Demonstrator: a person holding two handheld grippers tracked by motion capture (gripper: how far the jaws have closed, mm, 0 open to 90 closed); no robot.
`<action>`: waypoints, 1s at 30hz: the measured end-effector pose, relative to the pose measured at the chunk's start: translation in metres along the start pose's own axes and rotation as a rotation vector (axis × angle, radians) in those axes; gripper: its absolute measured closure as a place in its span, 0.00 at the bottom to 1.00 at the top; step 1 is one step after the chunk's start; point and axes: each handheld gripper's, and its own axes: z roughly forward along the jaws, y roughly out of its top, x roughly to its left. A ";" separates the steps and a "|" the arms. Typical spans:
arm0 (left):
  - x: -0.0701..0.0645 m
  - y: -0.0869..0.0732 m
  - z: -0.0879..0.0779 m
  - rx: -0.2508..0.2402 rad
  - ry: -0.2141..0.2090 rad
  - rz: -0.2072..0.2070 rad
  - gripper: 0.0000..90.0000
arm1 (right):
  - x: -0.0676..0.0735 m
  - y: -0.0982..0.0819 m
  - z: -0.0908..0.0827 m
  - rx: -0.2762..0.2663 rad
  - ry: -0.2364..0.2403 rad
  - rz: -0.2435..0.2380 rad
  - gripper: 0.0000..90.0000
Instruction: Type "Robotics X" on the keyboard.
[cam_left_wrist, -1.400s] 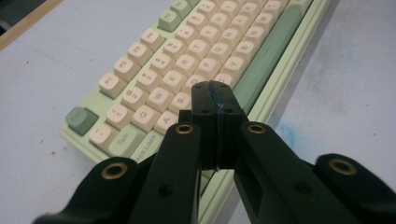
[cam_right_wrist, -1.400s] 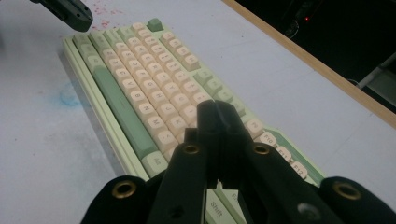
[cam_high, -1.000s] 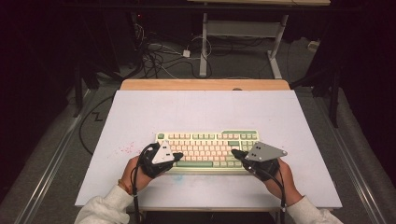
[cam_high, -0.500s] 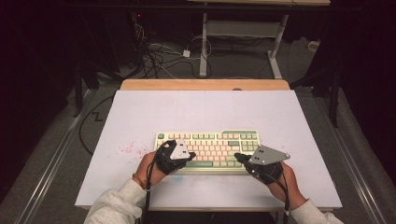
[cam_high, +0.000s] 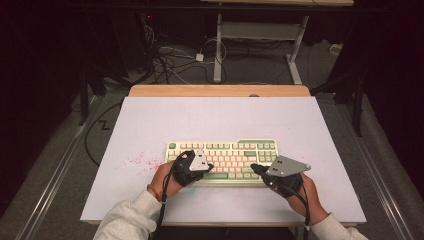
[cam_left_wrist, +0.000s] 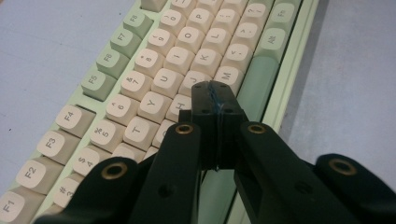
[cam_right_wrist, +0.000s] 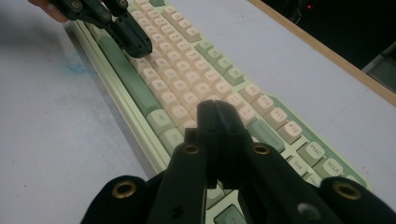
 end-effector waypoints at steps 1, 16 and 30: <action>0.000 0.000 0.000 0.002 -0.004 -0.001 0.97 | 0.000 0.000 0.000 0.000 0.000 0.000 1.00; 0.000 -0.002 0.005 0.031 0.000 0.005 0.97 | 0.001 0.000 0.001 0.005 0.005 -0.011 1.00; 0.001 -0.002 0.007 0.047 -0.015 0.002 0.98 | 0.002 0.000 0.003 0.017 0.016 -0.013 1.00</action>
